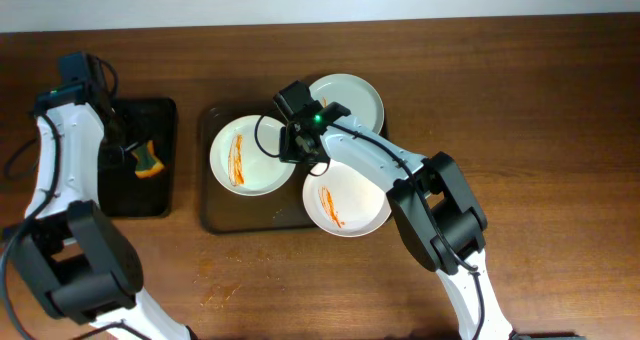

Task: Clean dirty plates on tray and stack at the side
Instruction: 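Move left gripper to the sponge and right gripper to the left plate's rim, then grasp the green-orange sponge with the left gripper and lift it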

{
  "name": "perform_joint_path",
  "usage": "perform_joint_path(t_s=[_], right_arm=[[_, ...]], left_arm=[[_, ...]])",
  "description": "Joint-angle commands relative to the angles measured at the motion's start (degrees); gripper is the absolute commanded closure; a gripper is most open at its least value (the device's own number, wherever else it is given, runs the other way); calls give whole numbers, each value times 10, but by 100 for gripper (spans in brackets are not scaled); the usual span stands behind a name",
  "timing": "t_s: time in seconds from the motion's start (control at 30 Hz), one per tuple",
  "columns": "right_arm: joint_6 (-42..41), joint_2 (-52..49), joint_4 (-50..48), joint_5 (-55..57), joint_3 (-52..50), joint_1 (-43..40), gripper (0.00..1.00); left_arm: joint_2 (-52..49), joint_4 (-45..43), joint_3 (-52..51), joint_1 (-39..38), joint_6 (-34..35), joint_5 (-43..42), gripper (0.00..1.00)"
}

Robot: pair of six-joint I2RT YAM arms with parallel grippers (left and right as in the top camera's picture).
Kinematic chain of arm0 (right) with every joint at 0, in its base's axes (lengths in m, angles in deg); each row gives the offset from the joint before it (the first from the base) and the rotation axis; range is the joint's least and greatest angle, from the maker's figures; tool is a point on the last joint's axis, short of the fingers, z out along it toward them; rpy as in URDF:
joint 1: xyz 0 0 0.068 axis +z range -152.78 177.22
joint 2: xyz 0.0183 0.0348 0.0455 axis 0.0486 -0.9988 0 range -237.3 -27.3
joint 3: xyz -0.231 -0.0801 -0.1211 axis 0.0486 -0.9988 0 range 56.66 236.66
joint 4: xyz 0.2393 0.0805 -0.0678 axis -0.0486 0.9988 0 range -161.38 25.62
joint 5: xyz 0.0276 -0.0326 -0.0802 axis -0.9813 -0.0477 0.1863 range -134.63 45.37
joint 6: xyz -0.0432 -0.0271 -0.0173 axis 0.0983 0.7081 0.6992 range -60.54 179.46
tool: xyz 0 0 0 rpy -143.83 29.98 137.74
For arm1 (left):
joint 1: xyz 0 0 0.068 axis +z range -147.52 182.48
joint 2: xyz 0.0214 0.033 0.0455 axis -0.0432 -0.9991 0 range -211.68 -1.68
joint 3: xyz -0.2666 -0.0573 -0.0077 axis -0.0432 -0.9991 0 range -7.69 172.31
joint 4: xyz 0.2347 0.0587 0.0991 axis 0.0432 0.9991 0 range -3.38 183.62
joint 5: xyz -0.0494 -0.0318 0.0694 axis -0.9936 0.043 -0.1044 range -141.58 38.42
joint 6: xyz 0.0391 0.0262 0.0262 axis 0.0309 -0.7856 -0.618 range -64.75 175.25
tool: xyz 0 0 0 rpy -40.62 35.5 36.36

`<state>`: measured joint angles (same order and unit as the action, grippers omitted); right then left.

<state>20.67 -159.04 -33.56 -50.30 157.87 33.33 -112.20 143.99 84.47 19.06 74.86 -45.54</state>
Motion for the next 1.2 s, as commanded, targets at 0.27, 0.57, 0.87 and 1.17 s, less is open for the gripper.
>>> perform_joint_path(t_s=[0.27,0.57,0.87,1.17], right_arm=[[8,-17,3,1,7,6,96],[12,-17,3,-26,7,5,96],[47,-17,5,-94,8,-29,96],[42,-17,-14,-98,8,-39,96]], left_arm=[[-143,-75,7,1,-52,2,62],[-136,-55,36,1,-162,-114,99],[-82,97,132,-13,-251,-191,100],[-83,-1,8,-158,-145,-172,100]])
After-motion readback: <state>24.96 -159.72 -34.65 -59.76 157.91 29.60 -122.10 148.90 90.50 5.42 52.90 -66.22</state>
